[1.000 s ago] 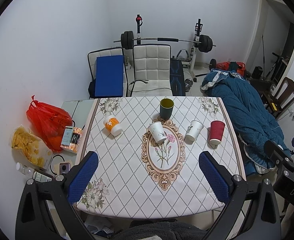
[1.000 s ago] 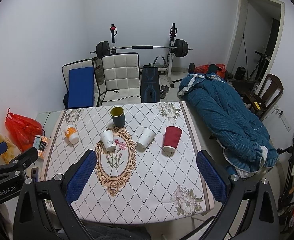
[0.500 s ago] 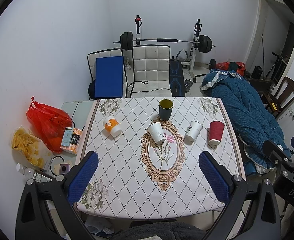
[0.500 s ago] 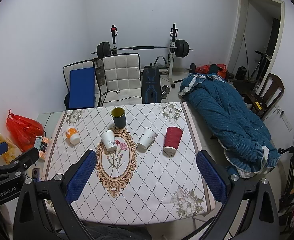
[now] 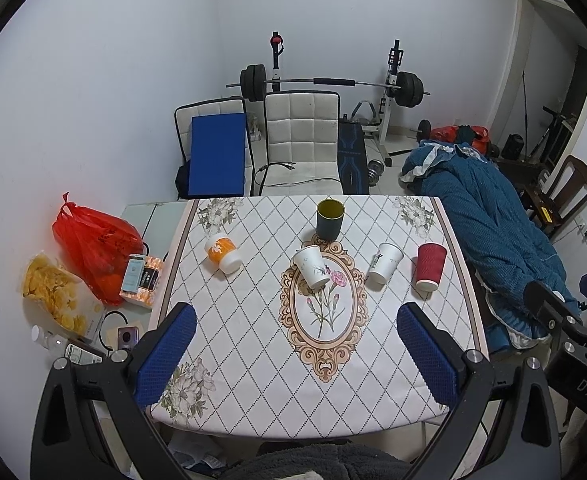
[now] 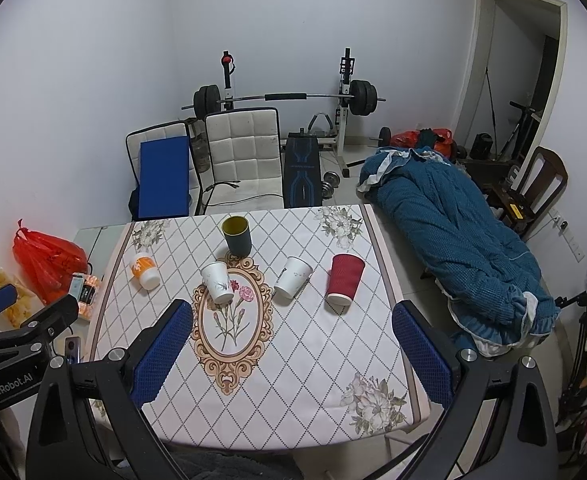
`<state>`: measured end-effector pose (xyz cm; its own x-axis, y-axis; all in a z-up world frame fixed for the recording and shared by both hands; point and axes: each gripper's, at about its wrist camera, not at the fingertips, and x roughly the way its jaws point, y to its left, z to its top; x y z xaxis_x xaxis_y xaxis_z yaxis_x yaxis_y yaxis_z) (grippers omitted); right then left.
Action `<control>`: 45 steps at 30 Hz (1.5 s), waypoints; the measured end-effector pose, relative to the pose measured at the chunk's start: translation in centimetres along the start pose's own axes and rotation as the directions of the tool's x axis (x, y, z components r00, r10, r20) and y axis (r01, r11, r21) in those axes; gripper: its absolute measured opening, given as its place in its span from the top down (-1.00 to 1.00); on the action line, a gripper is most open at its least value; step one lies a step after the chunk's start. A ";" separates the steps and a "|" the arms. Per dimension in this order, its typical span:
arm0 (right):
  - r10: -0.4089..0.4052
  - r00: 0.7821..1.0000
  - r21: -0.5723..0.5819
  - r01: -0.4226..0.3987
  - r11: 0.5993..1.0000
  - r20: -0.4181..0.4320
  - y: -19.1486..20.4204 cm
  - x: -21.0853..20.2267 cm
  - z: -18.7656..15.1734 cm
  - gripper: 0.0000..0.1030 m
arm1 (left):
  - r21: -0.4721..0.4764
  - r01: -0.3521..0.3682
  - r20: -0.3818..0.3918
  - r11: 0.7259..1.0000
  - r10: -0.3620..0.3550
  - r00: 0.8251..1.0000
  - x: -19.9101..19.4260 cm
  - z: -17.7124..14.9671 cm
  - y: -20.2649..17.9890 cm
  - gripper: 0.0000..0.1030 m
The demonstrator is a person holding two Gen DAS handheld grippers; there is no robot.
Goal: Flip cup upside down
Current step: 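Reach the left tool to the white flower-printed paper cup and grasp it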
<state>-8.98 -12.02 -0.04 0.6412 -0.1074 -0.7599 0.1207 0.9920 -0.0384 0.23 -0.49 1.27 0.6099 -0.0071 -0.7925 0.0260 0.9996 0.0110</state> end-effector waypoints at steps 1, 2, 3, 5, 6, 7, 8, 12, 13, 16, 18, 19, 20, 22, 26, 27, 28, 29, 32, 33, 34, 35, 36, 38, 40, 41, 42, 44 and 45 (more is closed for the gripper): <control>0.001 1.000 0.000 -0.001 1.000 0.002 0.2 0.0 0.1 -0.97 | 0.001 0.000 0.000 1.000 0.000 1.000 0.0 -0.1 0.0 -1.00; 0.003 1.000 0.001 -0.003 1.000 0.003 0.0 0.0 0.0 -0.97 | 0.001 0.000 0.000 1.000 0.000 1.000 0.0 -0.1 0.1 -1.00; 0.005 1.000 0.002 -0.005 1.000 0.003 -0.2 0.0 0.0 -0.97 | 0.000 0.001 -0.001 1.000 -0.001 1.000 0.0 -0.1 0.1 -1.00; 0.009 1.000 0.003 -0.009 1.000 0.004 -0.4 0.0 0.0 -0.97 | 0.000 0.001 -0.001 1.000 -0.001 1.000 0.0 0.0 0.1 -1.00; 0.008 1.000 0.003 -0.008 1.000 0.004 -0.5 0.0 0.0 -0.97 | 0.000 0.000 -0.001 1.000 0.000 1.000 0.0 0.0 0.1 -1.00; 0.010 1.000 0.003 -0.010 1.000 0.003 -0.5 0.0 0.0 -0.97 | -0.001 0.002 -0.002 1.000 -0.002 1.000 0.0 0.0 0.1 -1.00; 0.011 1.000 0.004 -0.011 1.000 0.003 -0.5 0.0 0.0 -0.97 | -0.001 0.002 -0.002 1.000 -0.002 1.000 0.0 -0.1 0.2 -1.00; 0.015 1.000 0.004 -0.015 1.000 0.004 -0.7 0.0 0.0 -0.97 | 0.000 0.002 -0.002 1.000 -0.002 1.000 0.0 -0.1 0.2 -1.00; 0.016 1.000 0.005 -0.016 1.000 0.003 -0.7 0.0 -0.1 -0.97 | -0.001 0.003 -0.002 1.000 -0.003 1.000 0.0 -0.2 0.2 -1.00; 0.023 1.000 0.010 -0.023 1.000 0.000 -0.9 0.1 -0.1 -0.97 | -0.003 0.001 -0.006 1.000 -0.001 1.000 0.2 -0.1 0.2 -1.00; 0.028 1.000 0.016 -0.027 1.000 -0.009 -1.1 0.5 -0.1 -0.97 | -0.009 -0.001 -0.012 1.000 0.001 1.000 0.5 -0.2 0.2 -1.00; 0.031 0.999 0.018 -0.030 0.999 -0.016 -1.2 0.8 -0.2 -0.97 | -0.010 -0.008 -0.016 1.000 0.008 1.000 0.8 -0.2 0.2 -1.00; 0.033 0.999 0.021 -0.032 0.999 -0.024 -1.5 1.1 -0.2 -0.97 | -0.010 -0.013 -0.024 1.000 0.013 1.000 1.3 -0.3 0.1 -1.00; 0.026 0.999 0.022 -0.025 0.999 -0.047 -1.8 2.3 -0.4 -0.97 | -0.014 -0.023 -0.041 1.000 0.023 0.999 2.4 -0.4 0.1 -1.00; 0.016 0.991 0.019 -0.013 1.000 -0.132 -2.7 6.4 -1.6 -0.97 | -0.017 -0.064 -0.101 0.998 0.062 0.993 5.9 -1.1 -0.5 -1.00; 0.012 0.987 0.016 -0.010 1.000 -0.158 -2.8 7.6 -1.9 -0.97 | -0.014 -0.075 -0.119 0.997 0.073 0.990 6.9 -1.3 -0.7 -1.00; 0.012 0.982 0.015 -0.010 1.000 -0.188 -3.0 9.0 -2.4 -0.97 | -0.013 -0.081 -0.138 0.997 0.078 0.987 7.8 -1.6 -0.8 -1.00; 0.007 0.976 0.012 -0.005 1.000 -0.217 -3.2 10.4 -2.9 -0.97 | -0.019 -0.092 -0.160 0.996 0.088 0.983 9.1 -1.8 -1.0 -1.00; 0.004 0.953 0.006 -0.002 1.000 -0.304 -4.1 14.8 -4.8 -0.97 | -0.026 -0.122 -0.220 0.992 0.114 0.969 12.4 -2.5 -1.1 -1.00; -0.002 0.944 0.002 0.003 1.000 -0.330 -4.4 16.2 -5.5 -0.97 | -0.026 -0.138 -0.230 0.990 0.129 0.965 13.3 -2.7 -1.1 -1.00; -0.002 0.934 -0.002 0.002 1.000 -0.356 -4.6 17.5 -6.2 -0.97 | -0.026 -0.150 -0.244 0.988 0.139 0.960 14.3 -3.0 -1.1 -1.00; -0.003 0.925 -0.003 0.002 1.000 -0.380 -4.8 18.9 -7.0 -0.97 | -0.027 -0.156 -0.260 0.987 0.144 0.955 15.3 -3.2 -1.2 -1.00; -0.009 0.914 -0.010 0.005 1.000 -0.405 -5.0 20.3 -7.8 -0.97 | -0.029 -0.168 -0.277 0.985 0.154 0.949 16.4 -3.5 -1.2 -1.00; -0.022 0.898 -0.030 0.010 0.999 -0.439 -5.2 22.9 -9.5 -0.97 | -0.026 -0.180 -0.304 0.983 0.164 0.938 18.2 -4.0 -1.1 -1.00; -0.034 0.882 -0.045 0.014 0.999 -0.470 -5.2 25.2 -10.9 -0.97 | -0.026 -0.189 -0.348 0.982 0.169 0.922 20.4 -4.5 -0.9 -1.00; -0.041 0.874 -0.052 0.018 0.998 -0.484 -5.0 26.1 -11.6 -0.97 | -0.024 -0.194 -0.369 0.981 0.172 0.913 21.6 -4.7 -0.7 -1.00; -0.041 0.864 -0.052 0.017 0.999 -0.502 -4.9 27.2 -12.2 -0.97 | -0.021 -0.200 -0.387 0.980 0.176 0.905 22.5 -4.9 -0.7 -1.00; -0.041 0.843 -0.049 0.017 0.999 -0.536 -4.8 29.3 -13.4 -0.97 | -0.019 -0.205 -0.422 0.979 0.178 0.889 24.8 -5.2 -0.4 -1.00; -0.042 0.832 -0.051 0.016 0.999 -0.553 -4.6 30.3 -13.9 -0.97 | -0.016 -0.205 -0.436 0.979 0.178 0.882 25.7 -5.2 -0.3 -1.00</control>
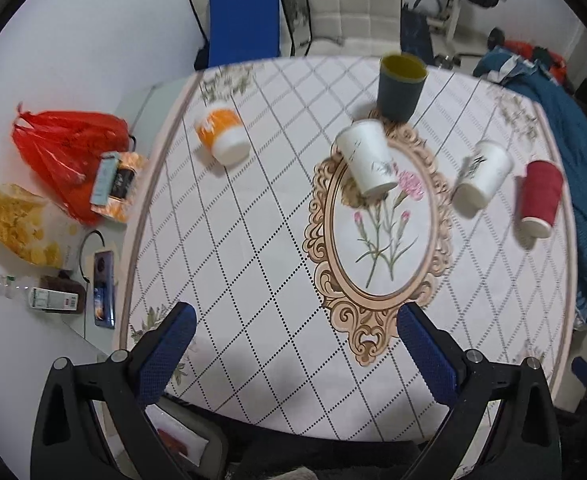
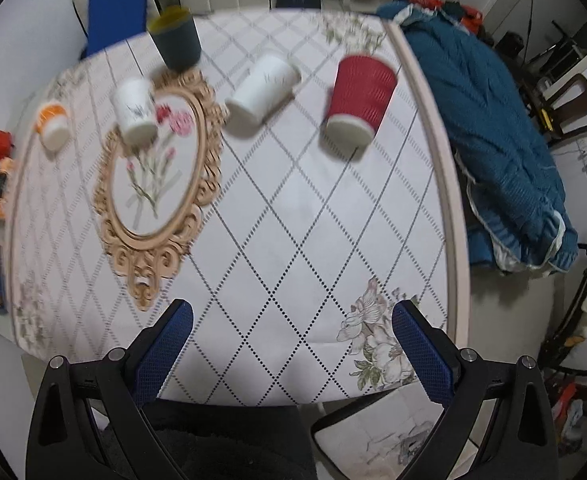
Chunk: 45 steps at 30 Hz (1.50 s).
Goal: Flip cup upside down
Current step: 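Reach the left tool to the white flower-printed paper cup and grasp it, then lift the white paper cup off the table with the left tool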
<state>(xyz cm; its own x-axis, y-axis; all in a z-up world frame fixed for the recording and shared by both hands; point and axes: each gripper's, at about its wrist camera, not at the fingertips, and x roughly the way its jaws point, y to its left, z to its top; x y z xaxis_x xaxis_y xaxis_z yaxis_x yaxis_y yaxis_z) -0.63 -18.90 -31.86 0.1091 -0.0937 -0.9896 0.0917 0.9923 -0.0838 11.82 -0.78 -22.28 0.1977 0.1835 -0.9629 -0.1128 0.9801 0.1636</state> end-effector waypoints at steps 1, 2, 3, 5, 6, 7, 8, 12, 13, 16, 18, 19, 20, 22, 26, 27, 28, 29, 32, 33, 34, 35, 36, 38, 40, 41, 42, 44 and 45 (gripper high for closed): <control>0.011 1.000 0.002 -0.011 1.000 -0.019 0.2 1.2 0.2 -0.97 | 0.006 -0.001 -0.015 1.000 0.001 1.000 1.0 0.6 -0.2 -1.00; 0.010 0.999 0.004 -0.010 1.000 -0.037 0.4 2.1 0.4 -0.97 | 0.011 -0.001 -0.027 1.000 0.001 1.000 1.7 1.1 -0.2 -1.00; 0.013 0.998 0.004 -0.013 1.000 -0.053 0.6 3.0 0.6 -0.97 | 0.016 0.002 -0.036 1.000 -0.002 0.999 2.4 1.6 -0.4 -1.00; 0.018 0.997 0.009 -0.017 1.000 -0.082 1.2 4.3 0.9 -0.97 | 0.028 0.004 -0.054 1.000 -0.002 0.999 4.0 2.8 -0.6 -1.00; 0.023 0.995 0.015 -0.021 1.000 -0.092 1.4 5.0 1.2 -0.97 | 0.033 0.002 -0.062 0.999 0.000 0.998 4.6 3.4 -0.7 -1.00; 0.029 0.995 0.020 -0.027 0.999 -0.098 1.6 5.3 1.4 -0.97 | 0.037 0.005 -0.071 0.999 -0.003 0.997 5.2 4.0 -0.8 -1.00; 0.033 0.994 0.027 -0.030 0.999 -0.109 1.8 5.9 1.7 -0.97 | 0.040 0.013 -0.084 0.999 -0.009 0.996 6.1 4.8 -0.9 -1.00; 0.043 0.990 0.057 -0.036 0.998 -0.132 2.4 7.2 3.0 -0.97 | 0.047 0.040 -0.126 0.998 -0.034 0.992 8.4 7.4 -1.5 -1.00; 0.043 0.990 0.064 -0.035 0.997 -0.134 2.5 7.5 3.3 -0.97 | 0.047 0.046 -0.133 0.998 -0.039 0.990 8.9 8.0 -1.7 -1.00; 0.044 0.988 0.086 -0.031 0.996 -0.149 2.7 8.4 4.4 -0.97 | 0.051 0.072 -0.162 0.996 -0.062 0.985 10.4 10.0 -2.3 -1.00; 0.046 0.986 0.101 -0.030 0.994 -0.163 2.8 9.1 5.2 -0.97 | 0.039 0.095 -0.182 0.995 -0.086 0.980 11.3 11.4 -2.7 -1.00; 0.045 0.985 0.106 -0.028 0.994 -0.168 2.8 9.4 5.5 -0.97 | 0.032 0.105 -0.189 0.994 -0.097 0.977 11.8 12.2 -2.9 -1.00; 0.045 0.984 0.113 -0.026 0.993 -0.172 2.8 9.8 5.8 -0.97 | 0.027 0.111 -0.194 0.993 -0.104 0.975 12.2 12.7 -3.1 -1.00; 0.043 0.983 0.121 -0.021 0.992 -0.177 2.9 10.2 6.3 -0.97 | 0.023 0.128 -0.205 0.992 -0.121 0.971 12.8 13.7 -3.4 -1.00; 0.036 0.982 0.136 -0.011 0.991 -0.185 3.1 10.9 7.3 -0.97 | 0.019 0.161 -0.237 0.987 -0.152 0.960 14.2 15.3 -4.4 -0.97; 0.035 0.982 0.138 -0.009 0.990 -0.186 3.1 11.0 7.6 -0.97 | 0.018 0.169 -0.244 0.986 -0.159 0.957 14.5 15.6 -4.6 -0.96; 0.032 0.982 0.140 -0.006 0.990 -0.187 3.2 11.1 7.8 -0.97 | 0.016 0.174 -0.250 0.985 -0.164 0.954 14.9 15.9 -4.8 -0.96; 0.033 0.981 0.145 -0.006 0.989 -0.190 3.3 11.2 8.1 -0.97 | 0.011 0.183 -0.256 0.983 -0.174 0.951 15.3 16.3 -4.9 -0.96; 0.031 0.981 0.153 -0.002 0.988 -0.190 3.7 11.5 8.9 -0.97 | 0.007 0.190 -0.273 0.982 -0.181 0.945 16.7 17.0 -5.3 -0.96; 0.029 0.981 0.155 0.001 0.988 -0.190 3.8 11.5 9.1 -0.97 | 0.004 0.195 -0.281 0.981 -0.186 0.942 17.2 17.2 -5.4 -0.96; 0.028 0.981 0.158 0.002 0.988 -0.192 3.8 11.5 9.3 -0.97 | 0.001 0.200 -0.289 0.980 -0.191 0.938 17.8 17.3 -5.5 -0.93; 0.028 0.981 0.159 0.003 0.987 -0.193 3.8 11.6 9.5 -0.97 | 0.000 0.200 -0.297 0.980 -0.191 0.935 18.3 17.5 -5.6 -0.85; 0.027 0.980 0.159 0.004 0.987 -0.195 3.8 11.6 9.7 -0.97 | 0.001 0.202 -0.306 0.979 -0.192 0.933 18.7 17.5 -5.7 -0.82; 0.023 0.980 0.157 0.009 0.988 -0.198 3.9 11.7 10.0 -0.97 | 0.005 0.203 -0.316 0.979 -0.191 0.929 19.8 17.7 -5.9 -0.79; 0.018 0.979 0.155 0.014 0.988 -0.203 4.0 11.8 10.2 -0.97 | 0.010 0.206 -0.321 0.978 -0.192 0.927 20.7 17.9 -6.2 -0.63; 0.018 0.978 0.155 0.015 0.988 -0.207 4.0 11.9 10.3 -0.97 | 0.010 0.208 -0.327 0.978 -0.194 0.925 21.1 18.0 -6.3 -0.48; 0.018 0.978 0.157 0.015 0.988 -0.210 4.0 11.9 10.5 -0.97 | 0.010 0.208 -0.331 0.978 -0.193 0.924 21.5 18.0 -6.4 -0.42; 0.020 0.976 0.158 0.015 0.987 -0.216 3.9 12.1 10.7 -0.97 | 0.014 0.208 -0.330 0.978 -0.192 0.924 22.1 18.0 -6.5 -0.31; 0.018 0.976 0.159 0.017 0.987 -0.216 4.2 12.7 10.6 -0.97 | 0.016 0.207 -0.322 0.978 -0.191 0.927 22.3 18.0 -6.5 -0.30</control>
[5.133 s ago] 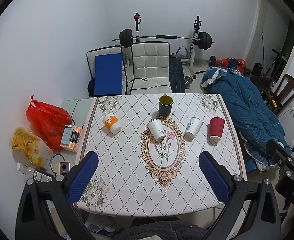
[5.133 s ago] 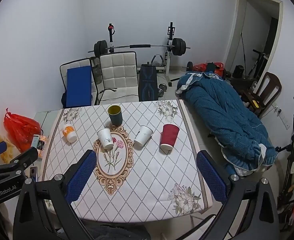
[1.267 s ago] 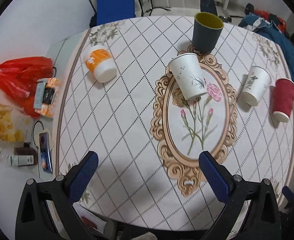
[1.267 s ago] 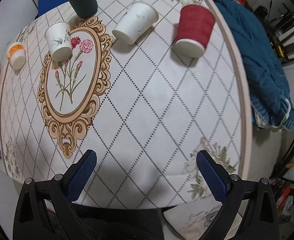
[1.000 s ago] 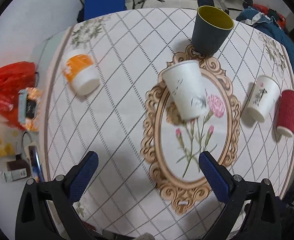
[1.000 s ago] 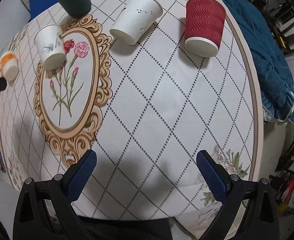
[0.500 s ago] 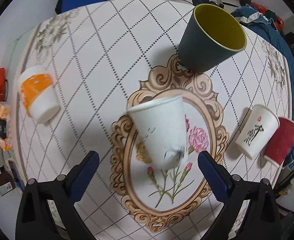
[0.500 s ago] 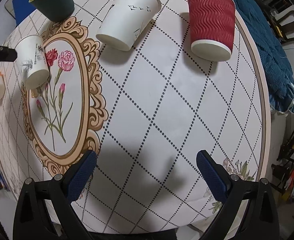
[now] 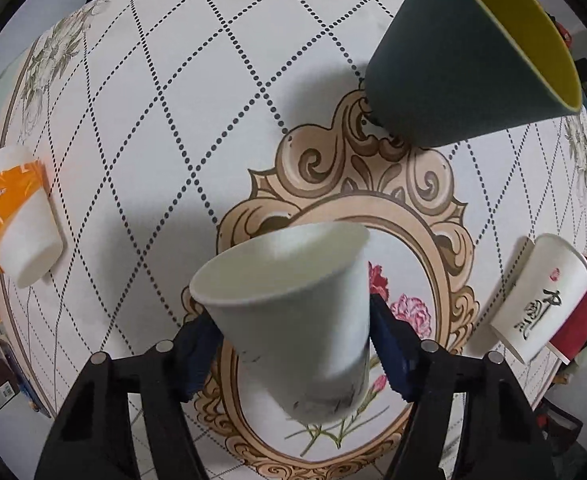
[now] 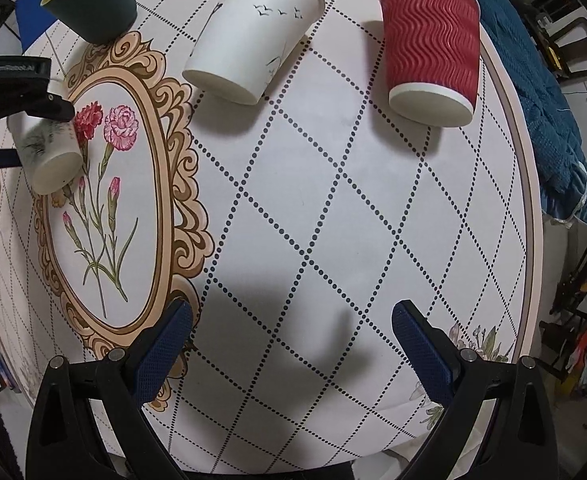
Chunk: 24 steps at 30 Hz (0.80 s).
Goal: Flip cup upside down
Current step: 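Lift the white paper cup off the table with the left tool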
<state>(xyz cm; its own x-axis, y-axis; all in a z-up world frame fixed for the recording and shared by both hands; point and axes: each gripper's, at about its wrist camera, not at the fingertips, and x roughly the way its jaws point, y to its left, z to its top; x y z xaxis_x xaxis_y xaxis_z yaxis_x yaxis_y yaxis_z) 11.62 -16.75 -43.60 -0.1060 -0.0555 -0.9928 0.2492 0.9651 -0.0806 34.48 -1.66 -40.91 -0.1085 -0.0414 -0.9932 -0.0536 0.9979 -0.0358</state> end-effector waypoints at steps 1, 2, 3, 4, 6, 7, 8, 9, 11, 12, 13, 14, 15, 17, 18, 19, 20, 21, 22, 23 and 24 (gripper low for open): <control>-0.001 1.000 0.000 0.001 1.000 -0.002 0.0 0.2 0.1 -0.97 | 0.002 -0.003 0.009 1.000 0.003 1.000 0.1 0.0 0.0 -0.29; -0.001 1.000 0.000 0.001 1.000 -0.003 -0.1 0.4 -0.2 -0.97 | 0.006 -0.006 0.018 1.000 0.006 1.000 0.2 0.0 0.1 -0.28; -0.001 1.000 -0.002 0.001 1.000 -0.003 -0.2 0.5 -0.2 -0.97 | 0.014 -0.011 0.024 1.000 0.010 1.000 0.1 0.1 -0.1 -0.27; -0.004 1.000 -0.003 0.004 1.000 -0.001 -0.3 0.8 -0.5 -0.97 | 0.023 -0.014 0.029 1.000 0.014 0.999 0.1 0.0 -0.1 -0.26; -0.006 1.000 -0.006 0.006 1.000 0.001 -0.1 0.8 -0.6 -0.97 | 0.047 -0.029 0.039 0.998 0.027 0.999 -0.2 -0.3 -0.3 -0.26; -0.006 1.000 -0.006 0.006 1.000 0.001 0.1 0.8 -0.7 -0.97 | 0.058 -0.038 0.045 0.998 0.035 0.998 -0.2 -0.6 -0.4 -0.26; -0.004 1.000 -0.006 0.004 1.000 0.001 0.1 0.8 -0.7 -0.97 | 0.070 -0.046 0.052 0.996 0.042 0.998 -0.4 -1.3 -0.4 -0.26; -0.001 1.000 -0.005 0.001 1.000 0.002 0.2 0.7 -0.7 -0.97 | 0.078 -0.050 0.053 0.996 0.046 0.998 -0.3 -1.7 -0.6 -0.25; 0.002 1.000 -0.005 -0.002 1.000 0.003 0.4 0.5 -0.8 -0.97 | 0.092 -0.050 0.053 0.995 0.045 0.998 -0.6 -2.8 -0.4 -0.25; 0.006 1.000 0.006 -0.006 1.000 0.009 0.6 0.4 -0.8 -0.97 | 0.096 -0.049 0.053 0.994 0.044 0.998 -0.7 -3.3 -0.3 -0.25; 0.011 1.000 0.004 -0.011 1.000 0.011 0.6 0.2 -0.9 -0.97 | 0.100 -0.048 0.052 0.994 0.043 0.998 -0.8 -3.8 -0.1 -0.25; 0.013 1.000 0.000 -0.013 1.000 0.014 0.9 0.1 -0.8 -0.97 | 0.107 -0.046 0.051 0.993 0.041 0.998 -1.1 -4.7 0.1 -0.25; 0.016 1.000 -0.004 -0.016 1.000 0.017 1.0 -0.1 -0.9 -0.97 | 0.112 -0.045 0.053 0.993 0.040 0.998 -1.3 -5.5 0.4 -0.25; 0.021 1.000 -0.016 -0.021 1.000 0.022 1.2 -0.5 -1.3 -0.97 | 0.122 -0.045 0.050 0.991 0.039 0.998 -1.7 -7.4 1.0 -0.25; 0.023 0.999 -0.022 -0.023 0.999 0.023 1.3 -0.6 -1.5 -0.97 | 0.126 -0.043 0.046 0.991 0.038 0.998 -1.7 -8.2 1.3 -0.25; 0.028 0.999 -0.031 -0.027 0.999 0.023 1.4 -0.7 -1.8 -0.97 | 0.130 -0.045 0.040 0.990 0.040 0.998 -1.7 -9.3 1.8 -0.25; 0.030 0.999 -0.038 -0.030 0.999 0.021 1.6 -0.8 -2.0 -0.97 | 0.131 -0.046 0.035 0.990 0.042 0.999 -1.5 -10.4 2.4 -0.25; 0.034 0.999 -0.043 -0.033 0.999 0.019 1.7 -0.9 -2.3 -0.97 | 0.130 -0.044 0.026 0.991 0.041 0.999 -1.3 -11.3 2.9 -0.25; 0.038 0.999 -0.049 -0.037 0.998 0.018 1.8 -0.9 -2.5 -0.97 | 0.125 -0.039 0.013 0.991 0.038 0.999 -1.1 -12.4 3.5 -0.25; 0.043 0.999 -0.056 -0.042 0.998 0.015 1.9 -1.0 -2.9 -0.97 | 0.118 -0.031 -0.001 0.992 0.032 0.999 -0.8 -13.5 4.1 -0.25; 0.047 0.999 -0.062 -0.046 0.997 0.012 1.9 -1.0 -3.2 -0.97 | 0.113 -0.027 -0.013 0.993 0.029 1.000 -0.6 -14.3 4.6 -0.25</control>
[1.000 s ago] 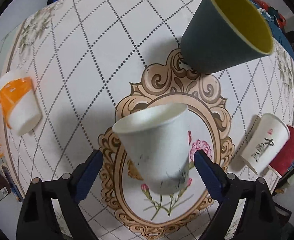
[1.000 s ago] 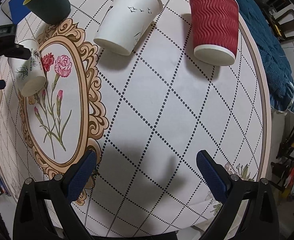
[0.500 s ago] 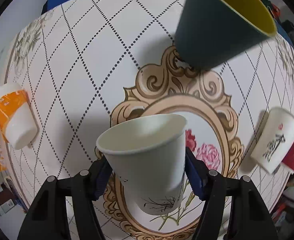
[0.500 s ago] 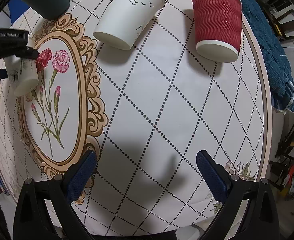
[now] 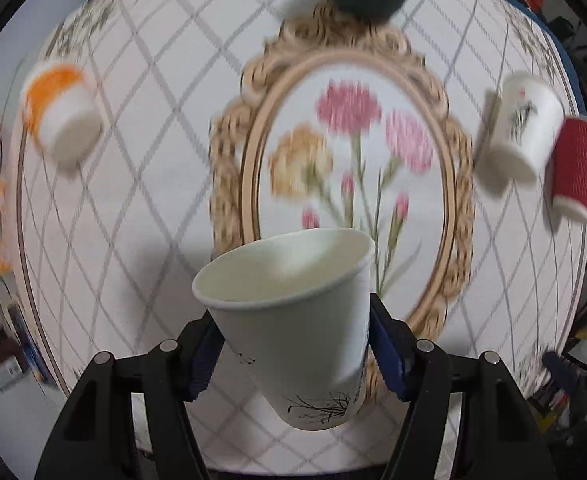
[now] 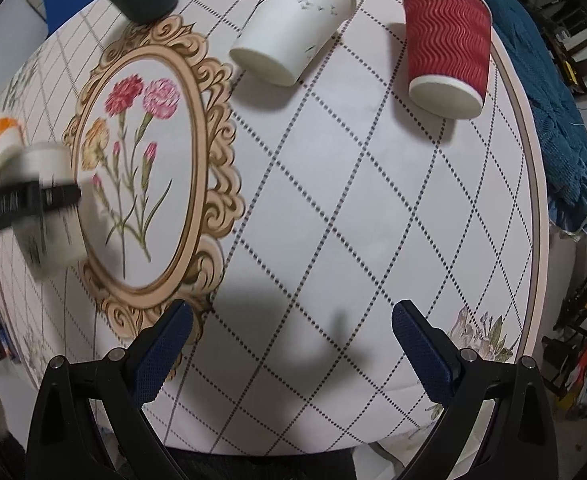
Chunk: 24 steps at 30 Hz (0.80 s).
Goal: Flip cup upside down
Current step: 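Lift the white paper cup off the table with the left tool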
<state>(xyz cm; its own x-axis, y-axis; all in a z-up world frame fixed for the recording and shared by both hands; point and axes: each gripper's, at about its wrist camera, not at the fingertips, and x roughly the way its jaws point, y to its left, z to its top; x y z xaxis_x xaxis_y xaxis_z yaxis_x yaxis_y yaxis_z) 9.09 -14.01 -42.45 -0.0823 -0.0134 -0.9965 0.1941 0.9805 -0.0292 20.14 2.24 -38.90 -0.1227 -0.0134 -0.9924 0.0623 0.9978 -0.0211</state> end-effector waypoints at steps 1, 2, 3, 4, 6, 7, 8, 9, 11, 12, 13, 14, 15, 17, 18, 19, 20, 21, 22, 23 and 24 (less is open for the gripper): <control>0.004 1.000 -0.005 -0.004 1.000 -0.002 0.1 0.0 -0.4 -0.97 | -0.005 0.002 -0.010 1.000 -0.002 1.000 0.3 -0.9 0.4 -0.25; 0.010 1.000 -0.013 -0.010 1.000 -0.008 0.1 0.0 -0.9 -0.97 | -0.011 0.002 -0.020 1.000 -0.002 1.000 0.8 -2.6 0.7 -0.25; 0.014 1.000 -0.017 -0.014 1.000 -0.011 0.1 0.0 -1.2 -0.97 | -0.014 0.003 -0.028 1.000 -0.003 1.000 1.1 -3.3 1.1 -0.25; 0.017 1.000 -0.024 -0.018 1.000 -0.018 0.1 0.1 -1.6 -0.97 | -0.019 0.005 -0.035 1.000 -0.006 0.999 1.5 -4.3 1.4 -0.25; 0.021 0.999 -0.034 -0.022 0.999 -0.025 0.0 0.2 -2.2 -0.97 | -0.025 0.014 -0.051 1.000 -0.015 0.999 2.2 -6.1 1.8 -0.25; 0.023 0.999 -0.039 -0.024 0.999 -0.028 -0.1 0.2 -2.6 -0.97 | -0.026 0.015 -0.057 1.000 -0.016 0.998 2.5 -6.7 2.0 -0.25; 0.023 0.999 -0.043 -0.024 0.999 -0.030 -0.1 0.3 -2.9 -0.97 | -0.023 0.015 -0.062 1.000 -0.017 0.998 2.9 -7.4 2.0 -0.25; 0.023 0.999 -0.045 -0.024 0.999 -0.032 -0.3 0.3 -3.2 -0.97 | -0.021 0.015 -0.063 1.000 -0.017 0.998 3.3 -8.1 2.2 -0.25; 0.024 0.999 -0.044 -0.026 0.999 -0.038 -0.6 0.4 -3.7 -0.97 | -0.013 0.018 -0.067 1.000 -0.019 0.998 4.2 -9.1 2.0 -0.25; 0.025 0.999 -0.042 -0.027 0.999 -0.040 -0.7 0.4 -3.9 -0.97 | -0.010 0.017 -0.070 1.000 -0.018 0.997 4.9 -9.2 1.4 -0.25; 0.025 0.999 -0.041 -0.027 0.999 -0.042 -0.9 0.4 -4.0 -0.97 | -0.003 0.017 -0.072 1.000 -0.017 0.997 5.2 -9.6 1.3 -0.25; 0.025 0.999 -0.041 -0.027 0.999 -0.042 -1.6 0.8 -4.6 -0.97 | 0.003 0.015 -0.071 1.000 -0.014 0.997 5.4 -10.1 0.9 -0.25; 0.025 0.999 -0.042 -0.027 0.999 -0.044 -1.8 0.9 -5.1 -0.97 | 0.009 0.010 -0.071 1.000 -0.009 0.997 5.8 -10.1 1.0 -0.25; 0.024 0.999 -0.044 -0.026 0.999 -0.046 -2.2 1.0 -6.2 -0.97 | 0.023 0.002 -0.072 1.000 -0.001 0.997 6.7 -10.2 0.5 -0.25; 0.022 0.999 -0.045 -0.024 0.999 -0.047 -2.3 1.0 -6.5 -0.97 | 0.032 -0.002 -0.071 0.999 0.004 0.997 7.1 -10.5 0.3 -0.25; 0.021 0.999 -0.043 -0.023 0.999 -0.046 -2.6 1.1 -6.9 -0.97 | 0.041 -0.008 -0.069 0.999 0.011 0.998 7.7 -11.0 -0.1 -0.25; 0.021 0.999 -0.041 -0.023 0.999 -0.046 -2.7 1.1 -7.1 -0.97 | 0.051 -0.018 -0.065 0.999 0.021 0.998 8.9 -11.3 -1.7 -0.25; 0.022 0.999 -0.036 -0.024 0.999 -0.047 -2.9 1.1 -7.3 -0.97 | 0.062 -0.025 -0.062 0.998 0.029 0.998 9.3 -11.7 -1.9 -0.25; 0.023 0.999 -0.033 -0.024 0.999 -0.048 -3.2 1.2 -7.6 -0.97 | 0.072 -0.031 -0.061 0.997 0.035 0.998 9.9 -12.2 -2.3 -0.25; 0.022 0.999 -0.030 -0.023 0.999 -0.048 -3.4 1.2 -7.8 -0.97 | 0.077 -0.036 -0.060 0.996 0.040 0.997 10.1 -12.2 -3.0 -0.26; 0.020 0.999 -0.028 -0.022 0.999 -0.048 -3.8 1.2 -8.1 -0.97 | 0.084 -0.042 -0.051 0.996 0.046 0.998 10.5 -12.4 -3.7 -0.26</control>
<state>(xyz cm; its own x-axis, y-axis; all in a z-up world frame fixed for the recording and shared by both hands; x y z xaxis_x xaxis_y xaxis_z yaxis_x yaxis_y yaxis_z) 0.36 -16.15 -42.92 -0.1251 0.0159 -0.9920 0.1683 0.9857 -0.0054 6.38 -0.75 -47.74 -0.1698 0.0361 -0.9848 0.1499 0.9886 0.0104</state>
